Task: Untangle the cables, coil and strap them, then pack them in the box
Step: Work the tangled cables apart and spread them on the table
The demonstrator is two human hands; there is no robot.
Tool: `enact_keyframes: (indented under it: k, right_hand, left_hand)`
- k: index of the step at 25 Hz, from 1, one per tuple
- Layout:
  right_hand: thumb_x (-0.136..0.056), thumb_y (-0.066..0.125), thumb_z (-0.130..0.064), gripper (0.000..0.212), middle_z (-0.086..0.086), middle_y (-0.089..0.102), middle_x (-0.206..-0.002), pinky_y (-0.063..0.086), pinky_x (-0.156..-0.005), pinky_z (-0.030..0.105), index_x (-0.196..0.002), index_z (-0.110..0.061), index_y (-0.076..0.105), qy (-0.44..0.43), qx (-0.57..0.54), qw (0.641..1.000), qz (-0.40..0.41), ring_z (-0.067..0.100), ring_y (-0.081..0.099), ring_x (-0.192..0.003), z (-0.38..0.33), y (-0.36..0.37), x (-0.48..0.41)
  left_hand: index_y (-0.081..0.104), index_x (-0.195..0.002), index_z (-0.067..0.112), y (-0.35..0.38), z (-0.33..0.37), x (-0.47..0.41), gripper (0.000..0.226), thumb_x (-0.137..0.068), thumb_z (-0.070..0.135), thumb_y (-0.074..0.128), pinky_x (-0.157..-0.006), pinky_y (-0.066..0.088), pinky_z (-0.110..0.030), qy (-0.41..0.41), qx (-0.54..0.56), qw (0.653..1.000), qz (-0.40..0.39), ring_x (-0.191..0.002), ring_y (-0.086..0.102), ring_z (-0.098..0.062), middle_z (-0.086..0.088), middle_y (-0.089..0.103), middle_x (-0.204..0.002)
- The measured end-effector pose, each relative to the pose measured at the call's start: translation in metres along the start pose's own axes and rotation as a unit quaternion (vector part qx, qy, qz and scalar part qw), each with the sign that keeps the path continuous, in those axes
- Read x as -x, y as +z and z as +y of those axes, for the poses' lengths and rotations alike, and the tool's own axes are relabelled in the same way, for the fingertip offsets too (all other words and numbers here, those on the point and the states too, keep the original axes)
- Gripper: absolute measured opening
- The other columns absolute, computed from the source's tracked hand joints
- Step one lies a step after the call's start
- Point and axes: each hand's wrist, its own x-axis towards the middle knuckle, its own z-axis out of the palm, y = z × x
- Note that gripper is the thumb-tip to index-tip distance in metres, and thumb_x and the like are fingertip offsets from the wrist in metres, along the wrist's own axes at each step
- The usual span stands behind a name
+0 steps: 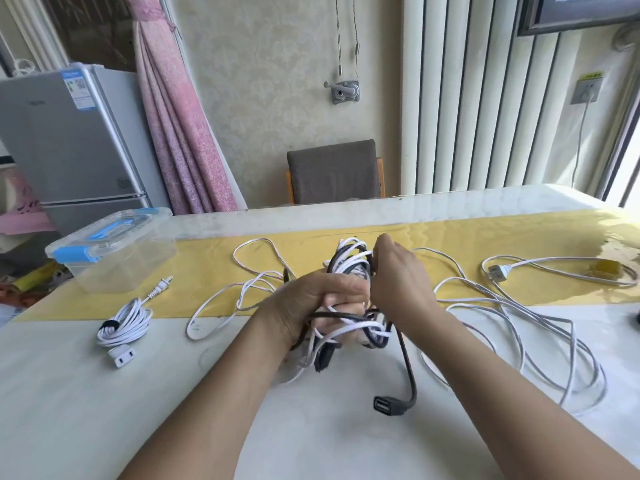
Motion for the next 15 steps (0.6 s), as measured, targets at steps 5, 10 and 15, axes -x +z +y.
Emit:
enact_keyframes:
  k: [5,10,15]
  right_hand:
    - [-0.082,0.055,-0.005,0.011,0.013,0.053,-0.096,0.032,-0.067,0.033,-0.093,-0.005,0.052,0.053,0.012,0.997,0.051,0.036,0.053,-0.088,0.024,-0.011,-0.015]
    - [-0.083,0.064,-0.018,0.029,0.010,0.053,-0.059,0.027,-0.054,0.034,-0.063,-0.001,0.055,-0.001,-0.223,0.974,0.046,0.019,0.044,-0.057,0.003,-0.017,-0.009]
    - [-0.086,0.056,-0.013,0.013,0.002,0.052,-0.064,0.030,-0.054,0.026,-0.080,-0.013,0.067,0.155,-0.633,0.742,-0.160,0.016,0.043,-0.055,-0.002,-0.021,-0.003]
  left_hand:
    - [0.053,-0.067,0.021,-0.029,0.021,0.004,0.024,-0.066,0.026,0.076,-0.055,0.034,-0.026,0.066,-0.473,0.776,0.412,-0.059,0.044,-0.012,0.007,0.048,-0.060]
    - [0.058,-0.106,0.012,-0.058,0.022,0.004,0.039,-0.070,0.018,0.072,-0.087,0.036,-0.037,0.276,-0.583,0.458,0.611,-0.100,0.052,-0.028,-0.007,0.058,-0.104]
    - [0.059,-0.110,0.019,-0.067,0.014,0.010,0.057,-0.072,0.062,0.065,-0.092,0.041,-0.033,0.307,-0.582,0.574,0.487,-0.105,0.054,-0.016,0.006,0.060,-0.110]
